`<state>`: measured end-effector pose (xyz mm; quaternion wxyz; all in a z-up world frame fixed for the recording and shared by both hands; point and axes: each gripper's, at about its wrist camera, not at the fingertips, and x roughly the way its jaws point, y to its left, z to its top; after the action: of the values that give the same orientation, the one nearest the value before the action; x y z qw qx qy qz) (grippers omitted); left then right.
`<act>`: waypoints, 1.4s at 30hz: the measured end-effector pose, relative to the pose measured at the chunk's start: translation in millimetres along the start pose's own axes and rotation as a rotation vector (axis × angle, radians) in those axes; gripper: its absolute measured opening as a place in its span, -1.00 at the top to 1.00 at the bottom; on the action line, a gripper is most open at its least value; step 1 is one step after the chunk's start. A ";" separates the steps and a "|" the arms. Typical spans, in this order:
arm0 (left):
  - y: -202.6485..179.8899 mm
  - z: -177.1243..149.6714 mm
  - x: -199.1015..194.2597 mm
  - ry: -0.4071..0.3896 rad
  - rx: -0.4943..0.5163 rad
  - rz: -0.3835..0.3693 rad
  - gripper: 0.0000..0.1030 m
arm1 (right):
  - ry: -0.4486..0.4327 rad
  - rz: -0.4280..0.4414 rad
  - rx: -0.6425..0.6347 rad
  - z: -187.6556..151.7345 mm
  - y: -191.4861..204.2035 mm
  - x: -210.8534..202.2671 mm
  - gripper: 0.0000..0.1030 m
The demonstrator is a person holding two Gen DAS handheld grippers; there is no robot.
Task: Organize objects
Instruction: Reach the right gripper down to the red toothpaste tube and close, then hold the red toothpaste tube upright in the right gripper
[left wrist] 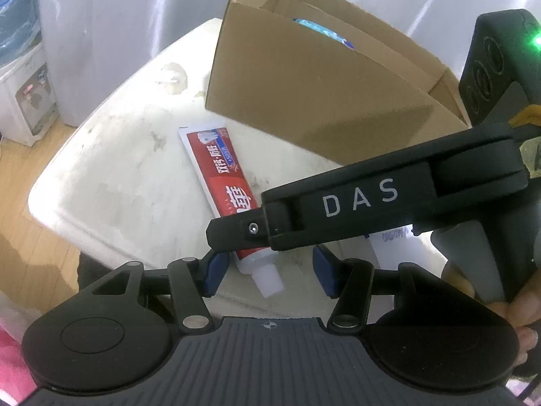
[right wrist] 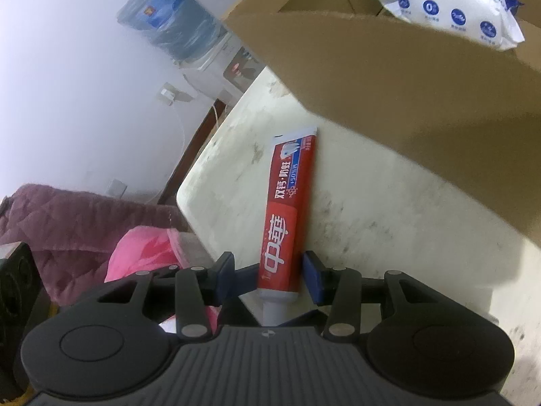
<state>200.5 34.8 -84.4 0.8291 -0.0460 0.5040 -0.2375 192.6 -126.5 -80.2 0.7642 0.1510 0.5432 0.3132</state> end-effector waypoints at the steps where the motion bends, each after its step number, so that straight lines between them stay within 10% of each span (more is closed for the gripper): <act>1: 0.3 -3.5 -2.6 0.002 0.002 -0.001 -0.06 | 0.003 0.001 -0.003 -1.9 1.1 -0.6 0.07; 22: -2.9 -28.3 -20.9 0.011 -0.079 -0.049 -0.08 | 0.038 -0.002 -0.011 -25.1 5.8 -7.4 0.07; 36: -0.4 -27.8 -16.7 0.004 -0.080 0.019 -0.06 | -0.031 -0.202 -0.218 -3.4 34.4 12.2 0.08; 42: 1.6 -28.9 -14.2 0.031 -0.081 0.013 -0.06 | -0.027 -0.188 -0.229 -7.3 36.7 11.0 0.35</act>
<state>170.9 47.2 -87.5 0.8202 -0.0725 0.5263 -0.2125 176.6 -92.4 -70.1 0.8096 0.0155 0.5054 0.2980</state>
